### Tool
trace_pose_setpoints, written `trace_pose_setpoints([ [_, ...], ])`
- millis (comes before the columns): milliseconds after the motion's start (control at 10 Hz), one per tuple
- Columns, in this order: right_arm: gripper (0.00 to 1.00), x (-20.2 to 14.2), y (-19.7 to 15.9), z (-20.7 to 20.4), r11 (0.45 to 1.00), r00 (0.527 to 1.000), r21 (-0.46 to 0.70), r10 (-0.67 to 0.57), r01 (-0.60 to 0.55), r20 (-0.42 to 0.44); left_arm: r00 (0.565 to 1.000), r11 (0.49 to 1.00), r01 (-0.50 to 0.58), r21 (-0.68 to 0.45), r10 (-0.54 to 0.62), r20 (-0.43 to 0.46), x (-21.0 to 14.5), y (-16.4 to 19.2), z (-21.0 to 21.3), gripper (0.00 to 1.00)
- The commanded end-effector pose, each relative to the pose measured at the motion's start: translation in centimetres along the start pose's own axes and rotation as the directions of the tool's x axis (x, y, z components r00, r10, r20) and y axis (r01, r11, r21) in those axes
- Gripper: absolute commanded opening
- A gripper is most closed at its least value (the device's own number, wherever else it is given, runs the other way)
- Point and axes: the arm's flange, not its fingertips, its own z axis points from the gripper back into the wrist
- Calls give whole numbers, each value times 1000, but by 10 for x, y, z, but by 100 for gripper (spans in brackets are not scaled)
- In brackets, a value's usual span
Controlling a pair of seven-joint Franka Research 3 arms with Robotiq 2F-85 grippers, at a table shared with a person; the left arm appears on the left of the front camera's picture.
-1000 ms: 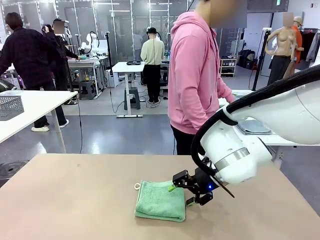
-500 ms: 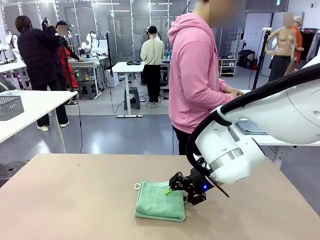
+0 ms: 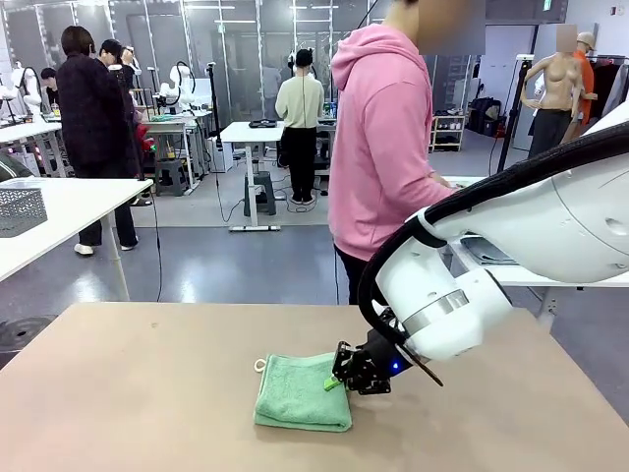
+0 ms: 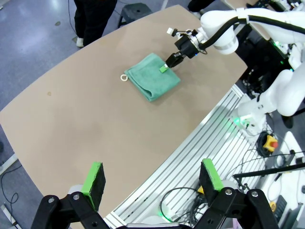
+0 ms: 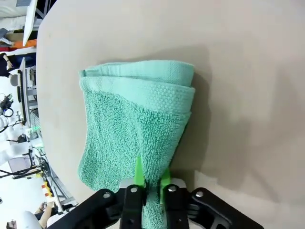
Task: Fold the towels and place them in the basket.
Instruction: Place the folded Towel with hook on the right side of the table.
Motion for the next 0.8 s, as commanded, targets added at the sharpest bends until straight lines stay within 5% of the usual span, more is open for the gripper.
trace_pose_setpoints([
  [0,0,-1,8,-7,1000,999,-11,-20,20,29,1000,1000,22,-17,-22,5,1,-1,0,100],
  [300,0,1,16,-8,994,995,-52,-92,93,26,1000,1000,22,-17,-22,5,1,-1,0,100],
  [400,0,-2,4,-2,1000,1000,-15,-4,4,12,1000,1000,22,-17,-22,5,1,-1,0,100],
  [700,0,-2,4,-2,1000,1000,-15,-4,4,12,1000,1000,22,-17,-22,5,1,-1,0,100],
])
